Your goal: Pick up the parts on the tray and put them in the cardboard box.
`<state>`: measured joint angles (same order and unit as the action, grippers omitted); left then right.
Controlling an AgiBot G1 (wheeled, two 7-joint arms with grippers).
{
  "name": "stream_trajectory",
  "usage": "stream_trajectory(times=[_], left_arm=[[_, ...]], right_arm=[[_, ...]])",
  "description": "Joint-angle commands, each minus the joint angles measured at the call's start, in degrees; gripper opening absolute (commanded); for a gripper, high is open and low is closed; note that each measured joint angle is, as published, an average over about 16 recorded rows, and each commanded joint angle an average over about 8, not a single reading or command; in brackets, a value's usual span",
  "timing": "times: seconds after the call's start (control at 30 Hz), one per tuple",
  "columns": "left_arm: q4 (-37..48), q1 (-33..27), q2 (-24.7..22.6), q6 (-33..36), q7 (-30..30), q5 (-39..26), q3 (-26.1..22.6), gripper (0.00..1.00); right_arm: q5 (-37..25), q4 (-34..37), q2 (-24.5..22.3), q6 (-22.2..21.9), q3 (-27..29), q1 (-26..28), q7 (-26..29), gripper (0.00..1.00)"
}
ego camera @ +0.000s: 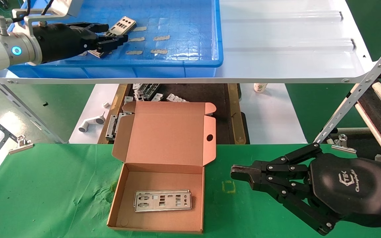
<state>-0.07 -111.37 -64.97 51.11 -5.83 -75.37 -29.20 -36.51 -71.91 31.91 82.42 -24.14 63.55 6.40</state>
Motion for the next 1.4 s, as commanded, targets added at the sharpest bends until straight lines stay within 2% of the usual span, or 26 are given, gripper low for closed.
stream_trajectory(times=[0.03,1.07,1.23,1.4], left_arm=[[0.00,0.01,0.00,0.00,-0.01,0.02,0.02,0.00],[-1.13,-2.22,1.52,2.92,-1.35,1.22,0.86,0.00],[-2.19,-3.39,2.67,6.81,-2.55,1.60,1.09,0.00],[-4.27,-4.94,4.86,15.62,-4.85,1.89,1.16,0.00]], right_arm=[[0.00,0.00,0.00,0.00,0.00,0.00,0.00,0.00],[0.00,0.00,0.00,0.00,0.00,0.00,0.00,0.00],[0.00,0.00,0.00,0.00,-0.01,0.00,0.00,0.00],[0.00,0.00,0.00,0.00,-0.01,0.00,0.00,0.00]])
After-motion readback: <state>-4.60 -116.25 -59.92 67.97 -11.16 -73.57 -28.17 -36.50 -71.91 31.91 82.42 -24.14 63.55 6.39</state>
